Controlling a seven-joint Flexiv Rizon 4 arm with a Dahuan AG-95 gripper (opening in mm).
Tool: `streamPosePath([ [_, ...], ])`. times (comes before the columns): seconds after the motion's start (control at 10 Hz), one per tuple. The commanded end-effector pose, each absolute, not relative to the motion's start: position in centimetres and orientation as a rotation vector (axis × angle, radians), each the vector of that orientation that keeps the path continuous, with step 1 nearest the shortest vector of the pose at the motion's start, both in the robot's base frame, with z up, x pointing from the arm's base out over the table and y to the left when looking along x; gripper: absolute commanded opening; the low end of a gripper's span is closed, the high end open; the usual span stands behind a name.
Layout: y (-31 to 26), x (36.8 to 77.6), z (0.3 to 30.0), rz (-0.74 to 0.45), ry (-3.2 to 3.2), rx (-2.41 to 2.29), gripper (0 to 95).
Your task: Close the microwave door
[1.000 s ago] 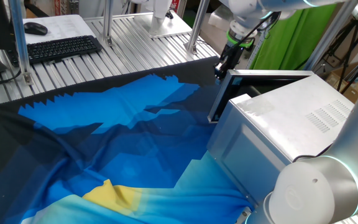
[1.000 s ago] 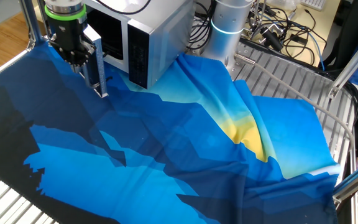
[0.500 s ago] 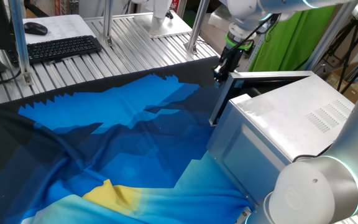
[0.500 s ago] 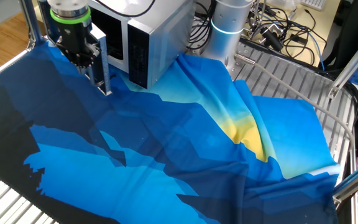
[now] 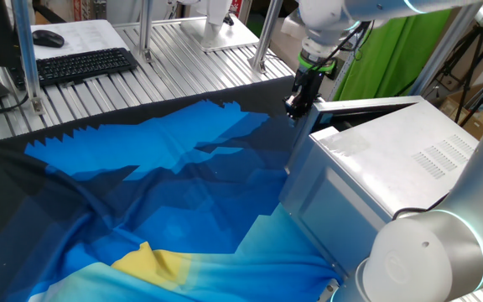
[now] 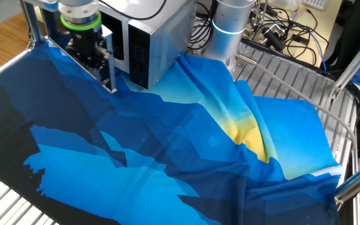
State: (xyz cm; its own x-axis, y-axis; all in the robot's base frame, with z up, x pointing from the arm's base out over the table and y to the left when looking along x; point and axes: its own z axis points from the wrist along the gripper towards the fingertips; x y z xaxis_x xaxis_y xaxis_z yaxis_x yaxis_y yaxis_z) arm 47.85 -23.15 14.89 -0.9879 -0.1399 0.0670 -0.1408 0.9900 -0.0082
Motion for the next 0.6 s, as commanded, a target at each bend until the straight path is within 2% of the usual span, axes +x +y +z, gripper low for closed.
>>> streamPosePath([
  [0.1,-23.2,48.1,14.7,0.014,-3.033,0.213,0.0],
  [0.6,-22.3,46.8,14.3,0.005,-2.954,0.183,0.0],
])
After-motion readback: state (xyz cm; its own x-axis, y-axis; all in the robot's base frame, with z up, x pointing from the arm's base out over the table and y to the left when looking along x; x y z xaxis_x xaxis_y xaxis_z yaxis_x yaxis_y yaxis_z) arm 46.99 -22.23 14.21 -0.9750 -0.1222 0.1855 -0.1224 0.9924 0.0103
